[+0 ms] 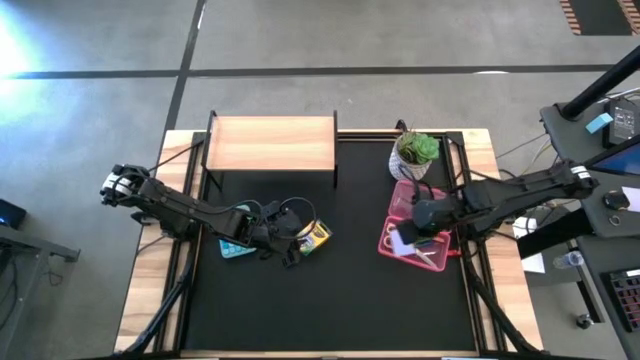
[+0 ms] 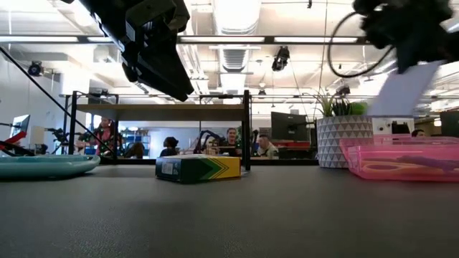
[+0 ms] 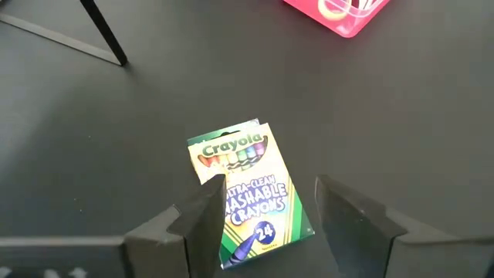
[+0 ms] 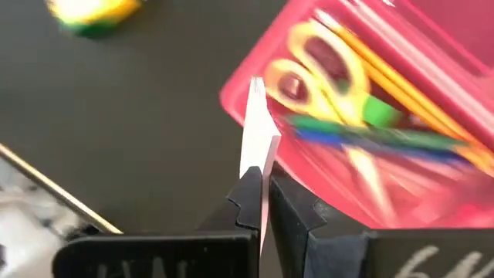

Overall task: Pack school essentials
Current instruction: Put the pink sticky notes into the pink supply box

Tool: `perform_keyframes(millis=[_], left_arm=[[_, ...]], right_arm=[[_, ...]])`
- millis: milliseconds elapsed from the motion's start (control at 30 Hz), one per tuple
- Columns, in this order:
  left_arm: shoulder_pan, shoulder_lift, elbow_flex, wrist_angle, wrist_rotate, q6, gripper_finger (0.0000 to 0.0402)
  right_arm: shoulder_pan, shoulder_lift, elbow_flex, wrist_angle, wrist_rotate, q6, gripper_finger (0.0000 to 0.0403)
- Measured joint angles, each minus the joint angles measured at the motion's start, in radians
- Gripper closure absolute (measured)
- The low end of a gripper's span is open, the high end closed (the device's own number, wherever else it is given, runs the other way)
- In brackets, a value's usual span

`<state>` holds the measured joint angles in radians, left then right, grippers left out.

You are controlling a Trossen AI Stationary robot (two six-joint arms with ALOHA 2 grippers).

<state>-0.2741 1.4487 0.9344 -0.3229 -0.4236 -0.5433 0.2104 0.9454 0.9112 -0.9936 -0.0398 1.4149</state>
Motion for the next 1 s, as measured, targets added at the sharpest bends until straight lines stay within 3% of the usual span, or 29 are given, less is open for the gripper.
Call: perform_keyframes(millis=[200, 333, 500, 1000], left_arm=[[0.0, 0.0, 0.0, 0.0, 0.0, 0.0, 0.0219], [0.0, 0.0, 0.0, 0.0, 0.0, -0.001, 0.0219], [0.0, 0.0, -0.001, 0.0, 0.0, -0.002, 0.0219], [0.0, 0.0, -0.001, 0.001, 0.0, -0.028, 0.0219]], right_arm=[[0.001, -0.055, 0.0, -0.258, -0.021, 0.066, 0.0394], [0.001, -0.03, 0.0, -0.303, -0.058, 0.032, 0.0394], [0.001, 0.04, 0.0, -0.314, -0.12, -0.136, 0.0394], [0.0, 0.236, 0.0, -0.311, -0.117, -0.658, 0.0394]])
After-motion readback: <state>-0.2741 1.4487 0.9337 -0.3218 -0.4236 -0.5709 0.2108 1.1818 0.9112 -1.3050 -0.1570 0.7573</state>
